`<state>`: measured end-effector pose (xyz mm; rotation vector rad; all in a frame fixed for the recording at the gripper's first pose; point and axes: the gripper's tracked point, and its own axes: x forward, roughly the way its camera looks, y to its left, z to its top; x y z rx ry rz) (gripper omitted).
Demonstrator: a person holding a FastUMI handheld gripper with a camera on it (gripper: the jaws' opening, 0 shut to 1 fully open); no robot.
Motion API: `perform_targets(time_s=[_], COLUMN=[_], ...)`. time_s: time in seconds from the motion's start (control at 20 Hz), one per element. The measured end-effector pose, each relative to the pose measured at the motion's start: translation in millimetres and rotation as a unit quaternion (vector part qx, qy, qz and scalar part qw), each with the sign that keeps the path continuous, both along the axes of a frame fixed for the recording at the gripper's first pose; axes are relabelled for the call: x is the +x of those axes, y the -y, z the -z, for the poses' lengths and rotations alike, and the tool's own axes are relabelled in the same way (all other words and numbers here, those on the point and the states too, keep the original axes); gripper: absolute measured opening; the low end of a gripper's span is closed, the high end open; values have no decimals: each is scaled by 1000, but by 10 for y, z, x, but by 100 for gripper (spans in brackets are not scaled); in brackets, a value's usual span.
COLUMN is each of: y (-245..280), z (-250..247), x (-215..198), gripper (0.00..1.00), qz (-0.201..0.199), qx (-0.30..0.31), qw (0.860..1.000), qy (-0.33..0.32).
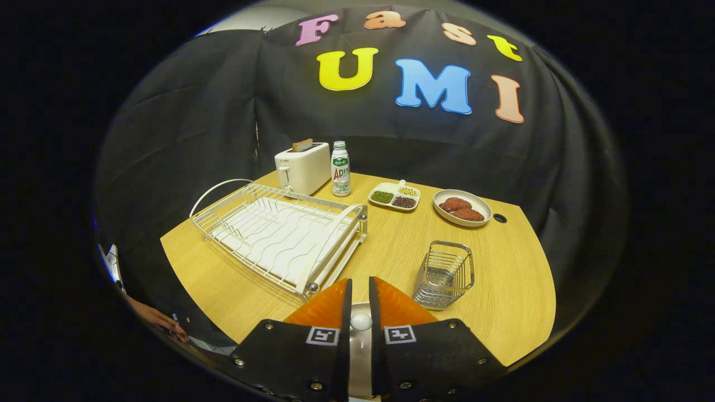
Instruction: Take the plate from the dish rack, then take the spoon from the basket and place it into the plate.
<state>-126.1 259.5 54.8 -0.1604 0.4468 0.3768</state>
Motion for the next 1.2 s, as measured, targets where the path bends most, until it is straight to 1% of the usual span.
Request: perform_targets(time_s=[0.25,0.3,0.45,0.55,0.6,0.8,0.95,1.05,1.1,1.15,1.2], y=[69,129,254,371,461,843,1201,1370,1369,1412,1496], z=[23,-3,-180,-346,-481,-1071,-1546,-1913,-2071,-2150,-2252], x=[3,1,21,38,54,115,119,81,83,40,39], gripper=[15,15,23,36,36,36,36,36,36,66,96], qz=[14,23,38,49,59,100,134,145,134,131,139], qx=[4,-2,1,4,5,26,34,46,61,69,73], qw=[1000,1000,999,998,996,984,971,959,954,951,947], qy=[-7,-3,25,50,70,144,196,239,260,270,279])
